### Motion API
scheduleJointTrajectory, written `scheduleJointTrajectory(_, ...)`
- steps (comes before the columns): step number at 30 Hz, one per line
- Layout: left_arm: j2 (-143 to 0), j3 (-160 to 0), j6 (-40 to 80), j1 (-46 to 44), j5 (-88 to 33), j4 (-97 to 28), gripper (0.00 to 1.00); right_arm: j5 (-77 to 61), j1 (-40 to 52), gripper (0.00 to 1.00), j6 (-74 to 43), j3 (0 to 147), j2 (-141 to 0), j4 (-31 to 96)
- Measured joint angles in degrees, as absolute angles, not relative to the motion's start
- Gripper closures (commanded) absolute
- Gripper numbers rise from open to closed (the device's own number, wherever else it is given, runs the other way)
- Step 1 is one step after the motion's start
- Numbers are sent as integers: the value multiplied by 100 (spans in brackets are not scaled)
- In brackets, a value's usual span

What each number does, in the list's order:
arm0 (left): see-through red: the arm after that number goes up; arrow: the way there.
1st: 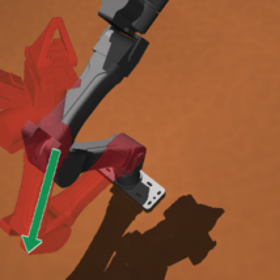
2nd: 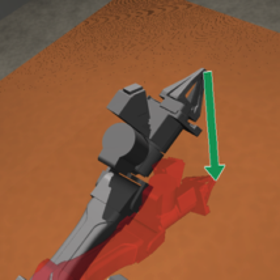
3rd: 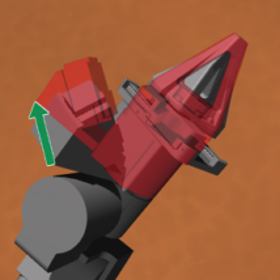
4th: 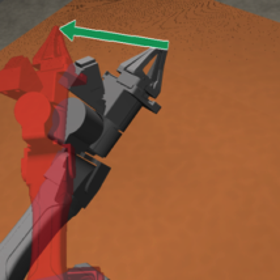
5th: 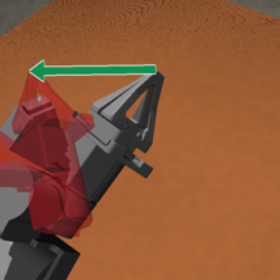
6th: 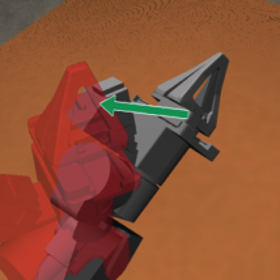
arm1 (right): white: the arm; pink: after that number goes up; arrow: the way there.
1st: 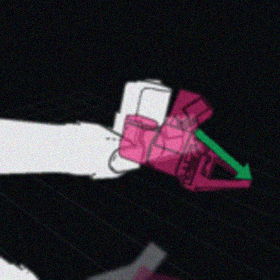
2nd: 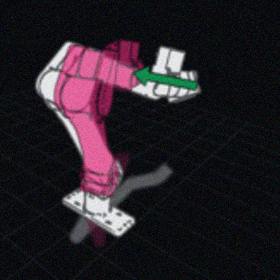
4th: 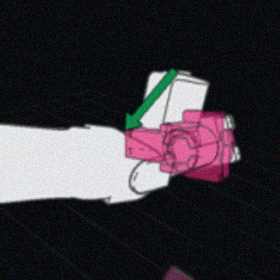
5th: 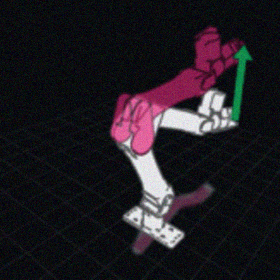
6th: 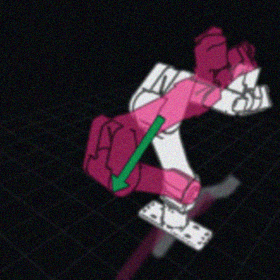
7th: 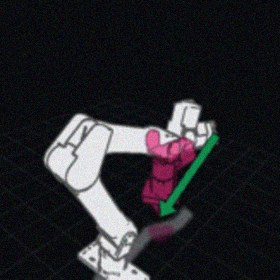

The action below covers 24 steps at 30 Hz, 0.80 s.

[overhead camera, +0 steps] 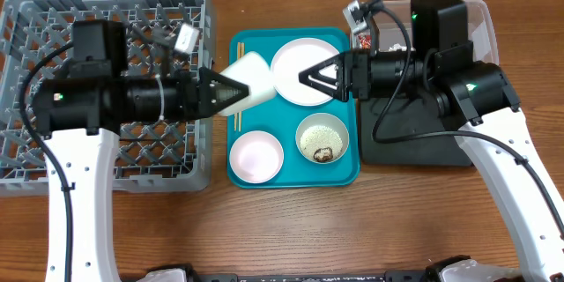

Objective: Sort waste into correct bins and load items into the dishwasher
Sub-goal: 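Hand the white cup from the right gripper to the left gripper, then place the white cup upside down in the dish rack with left gripper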

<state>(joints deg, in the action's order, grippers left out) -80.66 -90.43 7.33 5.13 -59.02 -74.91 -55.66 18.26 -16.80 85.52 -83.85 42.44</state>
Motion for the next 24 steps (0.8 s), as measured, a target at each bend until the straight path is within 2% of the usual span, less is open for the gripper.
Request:
scheduleJointTrajectory(6, -8066, -9043, 1310, 1339, -3822, -8407, 41, -3909, 2021, 37, -1264, 8552, -8385, 5347)
scheduleJointTrajectory(12, -8066, -9043, 1647, 2126, -2110, -8884, 35, -3341, 2119, 37, -1022, 8552, -8385, 5470)
scheduleJointTrajectory(21, -8077, -9043, 1817, 3000, -714, -8917, 29, -3148, 2119, 37, -934, 8552, -8385, 5461)
scheduleJointTrajectory(24, -8167, -9043, 1879, 3208, -462, -8919, 30, -3138, 2119, 37, -930, 8552, -8385, 5468)
